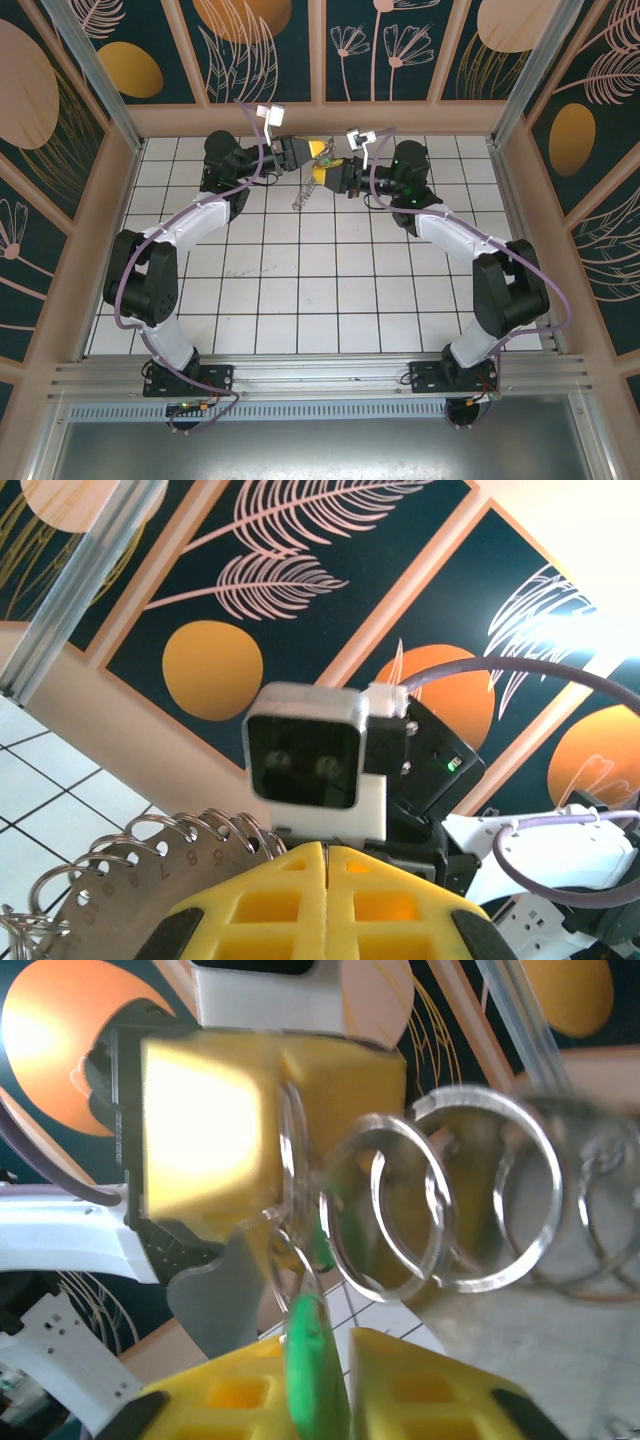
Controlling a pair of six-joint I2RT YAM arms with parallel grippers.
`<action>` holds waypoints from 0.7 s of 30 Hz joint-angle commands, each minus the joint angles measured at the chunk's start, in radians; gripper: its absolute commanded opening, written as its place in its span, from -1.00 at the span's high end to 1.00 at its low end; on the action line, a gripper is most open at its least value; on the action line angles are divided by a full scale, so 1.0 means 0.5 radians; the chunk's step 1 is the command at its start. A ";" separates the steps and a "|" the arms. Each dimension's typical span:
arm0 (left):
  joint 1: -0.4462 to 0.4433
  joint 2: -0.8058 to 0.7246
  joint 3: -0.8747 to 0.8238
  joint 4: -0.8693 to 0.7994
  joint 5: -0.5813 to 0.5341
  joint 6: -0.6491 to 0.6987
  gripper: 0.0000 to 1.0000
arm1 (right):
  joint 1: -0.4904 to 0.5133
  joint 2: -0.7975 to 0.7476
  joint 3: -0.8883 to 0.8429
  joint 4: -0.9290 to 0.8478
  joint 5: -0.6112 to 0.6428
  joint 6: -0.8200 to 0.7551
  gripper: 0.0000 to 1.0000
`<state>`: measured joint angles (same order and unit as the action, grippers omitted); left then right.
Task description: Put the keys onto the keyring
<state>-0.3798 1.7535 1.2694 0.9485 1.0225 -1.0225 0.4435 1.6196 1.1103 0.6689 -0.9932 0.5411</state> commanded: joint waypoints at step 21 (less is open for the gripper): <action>-0.009 -0.046 -0.172 0.370 -0.400 -0.337 1.00 | -0.105 -0.387 -0.216 0.520 0.713 0.726 -0.03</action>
<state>-0.3798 1.7569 1.1873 1.0950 0.8597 -1.1767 0.3798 1.3800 0.9512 0.7963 -0.6788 0.7860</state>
